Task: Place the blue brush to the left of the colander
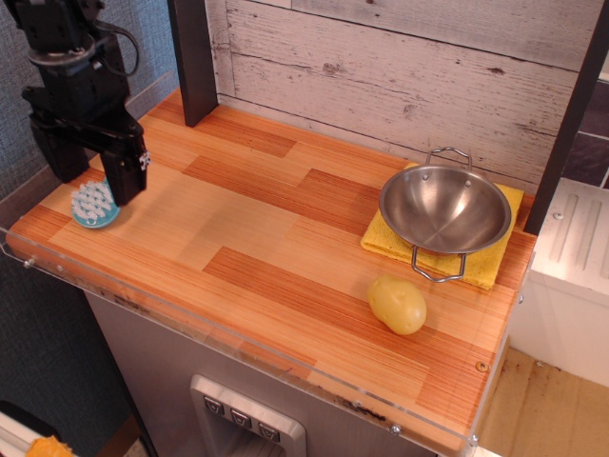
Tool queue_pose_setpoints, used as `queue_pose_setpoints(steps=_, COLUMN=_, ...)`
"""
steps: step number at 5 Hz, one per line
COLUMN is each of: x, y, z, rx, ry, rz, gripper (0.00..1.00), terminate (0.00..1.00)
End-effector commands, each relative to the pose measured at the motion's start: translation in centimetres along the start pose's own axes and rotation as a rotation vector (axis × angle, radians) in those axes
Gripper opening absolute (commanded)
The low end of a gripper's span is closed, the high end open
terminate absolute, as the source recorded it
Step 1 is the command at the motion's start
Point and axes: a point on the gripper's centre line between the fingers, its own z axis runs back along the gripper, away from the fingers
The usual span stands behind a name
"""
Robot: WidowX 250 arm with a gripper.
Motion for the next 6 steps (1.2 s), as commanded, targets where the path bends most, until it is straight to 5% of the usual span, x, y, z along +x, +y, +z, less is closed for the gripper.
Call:
queue_pose_setpoints(steps=1, x=0.0, y=2.6, z=0.3, rx=0.078, ry=-0.063, rz=0.085, gripper=1.0, terminate=0.0)
queue_pose_setpoints(steps=6, x=2.3, y=4.5, z=-4.7, rx=0.084, ry=0.044, rz=0.132, gripper=1.0, terminate=0.0)
